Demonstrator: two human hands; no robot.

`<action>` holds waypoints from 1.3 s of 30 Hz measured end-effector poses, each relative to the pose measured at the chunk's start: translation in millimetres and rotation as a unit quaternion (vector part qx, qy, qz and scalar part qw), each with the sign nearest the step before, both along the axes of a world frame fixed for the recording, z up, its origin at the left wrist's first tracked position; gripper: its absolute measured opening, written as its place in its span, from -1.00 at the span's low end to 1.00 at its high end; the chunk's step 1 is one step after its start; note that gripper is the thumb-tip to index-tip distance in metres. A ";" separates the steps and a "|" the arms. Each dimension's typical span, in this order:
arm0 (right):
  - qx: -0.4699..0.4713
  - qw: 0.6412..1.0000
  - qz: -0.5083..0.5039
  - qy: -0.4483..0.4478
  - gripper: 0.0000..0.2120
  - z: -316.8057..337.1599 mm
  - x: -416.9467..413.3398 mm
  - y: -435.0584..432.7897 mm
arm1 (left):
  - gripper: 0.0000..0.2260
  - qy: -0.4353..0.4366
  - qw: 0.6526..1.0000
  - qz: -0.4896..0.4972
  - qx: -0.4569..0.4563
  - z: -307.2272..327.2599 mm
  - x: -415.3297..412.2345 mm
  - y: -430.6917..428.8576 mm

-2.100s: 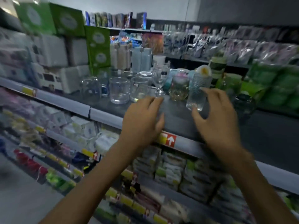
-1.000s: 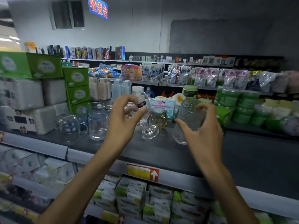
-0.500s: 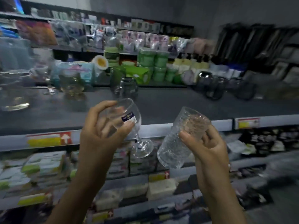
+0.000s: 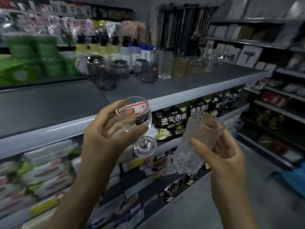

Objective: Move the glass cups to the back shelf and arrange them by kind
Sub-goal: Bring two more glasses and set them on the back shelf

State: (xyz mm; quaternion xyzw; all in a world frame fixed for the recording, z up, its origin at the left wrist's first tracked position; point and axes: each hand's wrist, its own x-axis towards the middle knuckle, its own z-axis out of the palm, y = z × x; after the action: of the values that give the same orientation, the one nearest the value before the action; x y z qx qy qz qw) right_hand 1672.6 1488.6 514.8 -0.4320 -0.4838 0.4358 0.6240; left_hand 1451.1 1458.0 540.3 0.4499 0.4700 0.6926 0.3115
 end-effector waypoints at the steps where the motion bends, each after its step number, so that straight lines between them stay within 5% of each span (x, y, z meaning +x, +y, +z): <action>1: 0.002 1.000 -0.013 -0.005 -0.40 -0.8 19.1 9.5 | -0.33 -0.002 1.000 -0.012 -0.001 0.8 19.7 15.9; 20: 0.030 0.987 -0.151 -0.035 -0.39 5.5 210.0 257.9 | -0.42 0.067 0.991 -0.108 0.029 18.3 236.4 326.1; 39: 0.041 0.999 -0.006 0.016 -0.37 44.0 308.7 549.3 | -0.45 0.069 0.994 0.079 0.010 60.6 345.3 586.8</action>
State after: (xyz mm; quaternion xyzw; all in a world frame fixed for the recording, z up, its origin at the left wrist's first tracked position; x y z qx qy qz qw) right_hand 1981.3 2038.0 558.8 -0.4014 -0.4886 0.4187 0.6517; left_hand 1796.4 2044.8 600.9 0.4614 0.5170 0.6872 0.2181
